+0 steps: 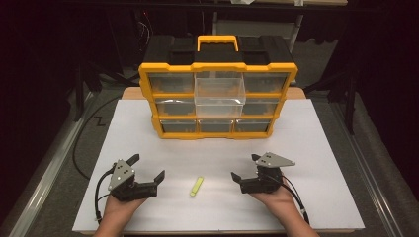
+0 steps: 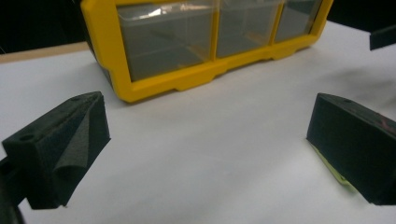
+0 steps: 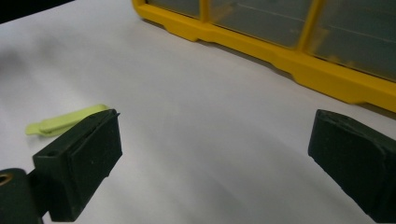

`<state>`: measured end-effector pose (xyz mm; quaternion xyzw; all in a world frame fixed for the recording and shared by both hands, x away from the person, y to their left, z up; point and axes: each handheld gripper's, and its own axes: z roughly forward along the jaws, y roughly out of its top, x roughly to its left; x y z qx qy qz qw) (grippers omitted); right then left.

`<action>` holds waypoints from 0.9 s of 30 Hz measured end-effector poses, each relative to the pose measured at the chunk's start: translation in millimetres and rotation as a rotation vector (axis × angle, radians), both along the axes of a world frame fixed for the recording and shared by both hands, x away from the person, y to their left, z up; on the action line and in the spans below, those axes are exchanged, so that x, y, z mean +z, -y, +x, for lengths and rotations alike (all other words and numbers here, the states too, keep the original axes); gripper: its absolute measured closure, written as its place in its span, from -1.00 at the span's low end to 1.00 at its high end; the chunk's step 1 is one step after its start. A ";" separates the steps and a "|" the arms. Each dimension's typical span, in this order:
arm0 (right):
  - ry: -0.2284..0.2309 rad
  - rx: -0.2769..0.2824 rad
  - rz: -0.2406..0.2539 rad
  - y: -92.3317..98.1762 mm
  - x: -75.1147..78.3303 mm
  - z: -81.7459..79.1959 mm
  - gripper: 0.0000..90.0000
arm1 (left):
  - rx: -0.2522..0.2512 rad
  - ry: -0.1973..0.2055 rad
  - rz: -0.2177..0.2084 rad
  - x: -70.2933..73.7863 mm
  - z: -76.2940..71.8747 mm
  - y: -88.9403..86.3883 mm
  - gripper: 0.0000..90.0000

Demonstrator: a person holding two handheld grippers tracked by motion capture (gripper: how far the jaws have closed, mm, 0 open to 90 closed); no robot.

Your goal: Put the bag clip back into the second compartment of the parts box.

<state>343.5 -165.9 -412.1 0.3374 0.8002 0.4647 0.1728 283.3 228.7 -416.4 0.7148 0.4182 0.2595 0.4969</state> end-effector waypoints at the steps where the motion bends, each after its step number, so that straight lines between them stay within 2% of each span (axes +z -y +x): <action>1: 0.002 0.008 0.000 -3.5 -0.1 1.1 -0.86 | 0.007 -0.007 0.003 -0.2 0.5 0.0 -0.99; 4: 0.010 0.037 -0.006 -17.5 -0.1 5.1 -0.74 | 0.033 0.003 -0.002 -0.5 0.1 -0.2 -0.99; 5: 0.011 0.046 -0.006 -22.1 -0.2 6.5 -0.68 | 0.024 -0.001 -0.015 -0.5 0.0 -0.9 -0.99; 8: 0.009 0.069 0.000 -35.2 -0.5 10.8 -0.50 | 0.022 -0.015 -0.018 0.3 -0.8 -2.2 -0.99; 10: 0.002 0.080 0.011 -43.0 -1.4 13.9 -0.41 | 0.008 -0.027 -0.041 0.6 -0.6 -3.7 -0.98; 13: -0.008 0.104 0.004 -54.3 -3.4 17.8 -0.22 | 0.007 -0.010 -0.043 1.5 -2.2 -3.8 -0.98; 16: -0.018 0.142 0.004 -63.4 -6.0 19.4 0.08 | 0.003 0.004 -0.043 2.3 -3.2 -3.5 -0.98; 19: -0.027 0.178 -0.018 -73.3 -9.3 20.1 0.39 | 0.000 0.005 -0.029 2.1 -3.1 -2.4 -0.98; 21: -0.017 0.202 -0.028 -80.2 -10.7 19.8 0.62 | -0.003 0.001 -0.024 2.0 -3.1 -1.3 -0.98; 23: 0.008 0.222 -0.043 -87.0 -10.8 17.7 0.95 | -0.012 0.008 -0.019 1.8 -3.9 0.6 -0.98; 25: 0.006 0.239 -0.039 -92.9 -11.0 17.8 1.00 | -0.017 0.021 -0.023 1.9 -4.8 1.9 -0.98; 27: -0.023 0.256 -0.035 -97.9 -12.0 19.2 1.00 | -0.018 0.034 -0.033 2.0 -5.6 2.7 -0.98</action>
